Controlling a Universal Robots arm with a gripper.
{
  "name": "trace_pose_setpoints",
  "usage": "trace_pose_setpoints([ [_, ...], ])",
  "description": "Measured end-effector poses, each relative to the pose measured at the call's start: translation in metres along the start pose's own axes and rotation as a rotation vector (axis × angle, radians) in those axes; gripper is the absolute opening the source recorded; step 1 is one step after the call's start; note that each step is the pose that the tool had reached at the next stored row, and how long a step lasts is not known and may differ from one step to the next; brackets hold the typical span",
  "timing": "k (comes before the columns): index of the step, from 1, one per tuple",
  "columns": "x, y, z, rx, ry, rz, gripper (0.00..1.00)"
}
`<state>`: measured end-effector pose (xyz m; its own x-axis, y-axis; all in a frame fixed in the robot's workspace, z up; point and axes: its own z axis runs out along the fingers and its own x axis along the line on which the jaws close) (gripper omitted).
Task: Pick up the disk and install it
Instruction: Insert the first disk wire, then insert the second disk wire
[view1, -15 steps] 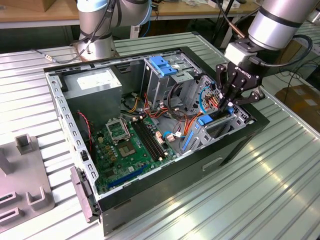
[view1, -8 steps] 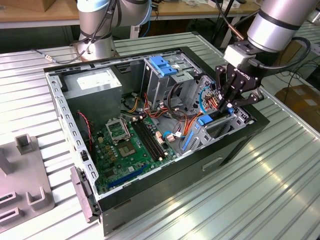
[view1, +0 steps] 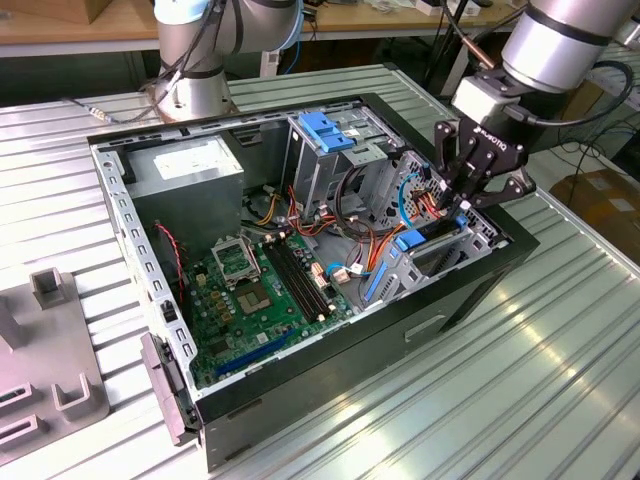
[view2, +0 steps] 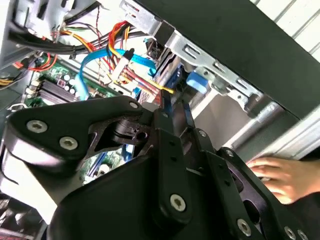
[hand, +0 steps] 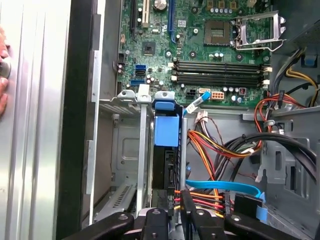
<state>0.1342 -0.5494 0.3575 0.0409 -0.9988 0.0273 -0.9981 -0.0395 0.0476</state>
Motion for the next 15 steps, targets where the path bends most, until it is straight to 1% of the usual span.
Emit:
trace_pose_setpoints([
  [3, 0.0000, 0.0000, -0.0004, 0.0000, -0.0002, 0.000, 0.24],
  [4, 0.0000, 0.0000, -0.0006, 0.0000, 0.0000, 0.000, 0.17],
  [5, -0.0001, 0.0000, -0.0006, 0.0000, 0.0001, 0.000, 0.17],
  [6, -0.0001, 0.0000, -0.0006, 0.0000, 0.0001, 0.000, 0.11],
  [15, -0.0002, 0.0000, -0.0006, 0.0000, 0.0001, 0.000, 0.10],
])
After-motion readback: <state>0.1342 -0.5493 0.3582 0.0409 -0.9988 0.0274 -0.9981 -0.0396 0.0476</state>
